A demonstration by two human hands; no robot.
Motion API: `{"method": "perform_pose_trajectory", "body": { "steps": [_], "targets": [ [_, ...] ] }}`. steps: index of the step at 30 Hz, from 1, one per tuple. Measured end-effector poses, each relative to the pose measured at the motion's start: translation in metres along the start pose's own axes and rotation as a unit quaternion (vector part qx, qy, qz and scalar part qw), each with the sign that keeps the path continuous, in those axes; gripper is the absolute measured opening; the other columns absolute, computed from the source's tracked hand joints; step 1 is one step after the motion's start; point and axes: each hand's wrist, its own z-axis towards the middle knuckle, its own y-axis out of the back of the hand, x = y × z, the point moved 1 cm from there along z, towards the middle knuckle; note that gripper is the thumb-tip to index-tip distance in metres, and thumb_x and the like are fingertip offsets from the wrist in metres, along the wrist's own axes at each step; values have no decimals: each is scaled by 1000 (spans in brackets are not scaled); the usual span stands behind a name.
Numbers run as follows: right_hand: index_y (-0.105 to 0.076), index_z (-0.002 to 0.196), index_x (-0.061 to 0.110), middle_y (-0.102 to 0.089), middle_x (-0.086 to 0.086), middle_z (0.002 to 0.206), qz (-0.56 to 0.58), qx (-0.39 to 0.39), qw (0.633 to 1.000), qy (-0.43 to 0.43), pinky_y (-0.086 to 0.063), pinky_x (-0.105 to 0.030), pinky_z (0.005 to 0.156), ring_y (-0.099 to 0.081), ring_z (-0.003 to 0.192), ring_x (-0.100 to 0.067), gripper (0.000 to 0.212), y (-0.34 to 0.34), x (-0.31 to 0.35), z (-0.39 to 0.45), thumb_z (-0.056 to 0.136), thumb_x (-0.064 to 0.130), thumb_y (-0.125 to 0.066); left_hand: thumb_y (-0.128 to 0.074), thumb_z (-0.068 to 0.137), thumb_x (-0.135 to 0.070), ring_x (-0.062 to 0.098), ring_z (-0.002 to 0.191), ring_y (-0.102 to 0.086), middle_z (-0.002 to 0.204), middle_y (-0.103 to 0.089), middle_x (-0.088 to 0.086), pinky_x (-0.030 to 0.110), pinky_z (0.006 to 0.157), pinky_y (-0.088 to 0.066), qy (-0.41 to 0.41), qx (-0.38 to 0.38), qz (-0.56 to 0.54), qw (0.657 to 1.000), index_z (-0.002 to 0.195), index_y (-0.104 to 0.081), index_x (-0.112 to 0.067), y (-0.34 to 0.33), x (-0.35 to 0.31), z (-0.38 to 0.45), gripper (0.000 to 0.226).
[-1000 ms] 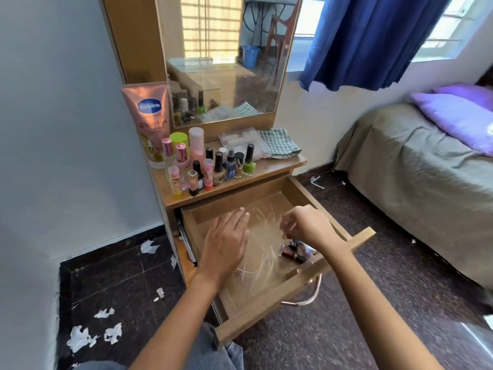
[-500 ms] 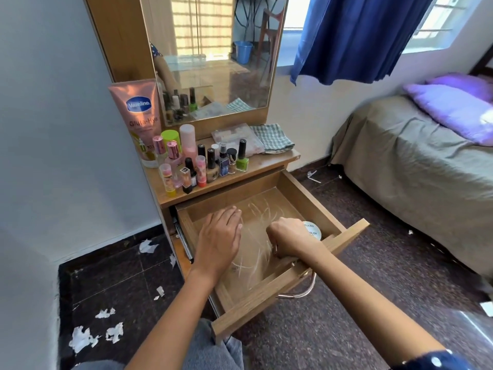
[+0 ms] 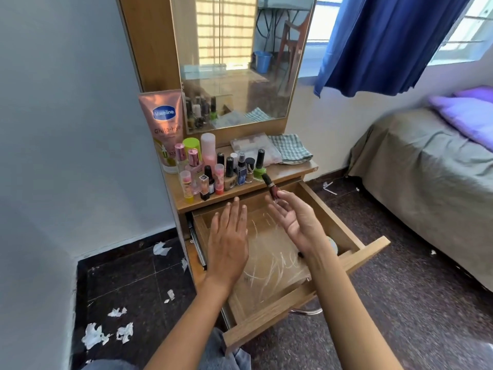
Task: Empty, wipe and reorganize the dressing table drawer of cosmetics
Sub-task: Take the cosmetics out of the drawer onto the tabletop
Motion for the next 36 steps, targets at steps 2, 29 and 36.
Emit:
{"method": "perform_pose_trajectory", "body": {
  "steps": [2, 29, 36],
  "targets": [
    [-62, 111, 7, -70, -7, 99, 39, 13, 999, -18, -57, -30, 84, -69, 94, -19, 31, -11, -8, 6, 81, 8, -69, -56, 90, -15, 26, 141, -27, 153, -26, 13, 43, 114, -20, -2, -5, 5, 1000, 143, -35, -7, -1, 0, 0, 58],
    [-67, 88, 14, -68, 6, 79, -462, -157, 801, 348, -58, -25, 72, -66, 72, -3, 22, -67, -50, 30, 73, 10, -81, -13, 97, -33, 23, 143, 19, 156, 19, 12, 41, 116, 7, 54, 3, 110, 992, 148, 13, -4, 1, 2, 4, 64],
    [-70, 82, 14, -70, 3, 79, -498, -166, 779, 343, -58, -29, 72, -65, 71, -3, 11, -69, -52, 37, 76, 14, -79, -17, 99, -35, 23, 143, 20, 156, 20, 12, 42, 116, 6, 58, 16, 111, 992, 147, 14, -4, -2, 3, 4, 66]
  ]
}}
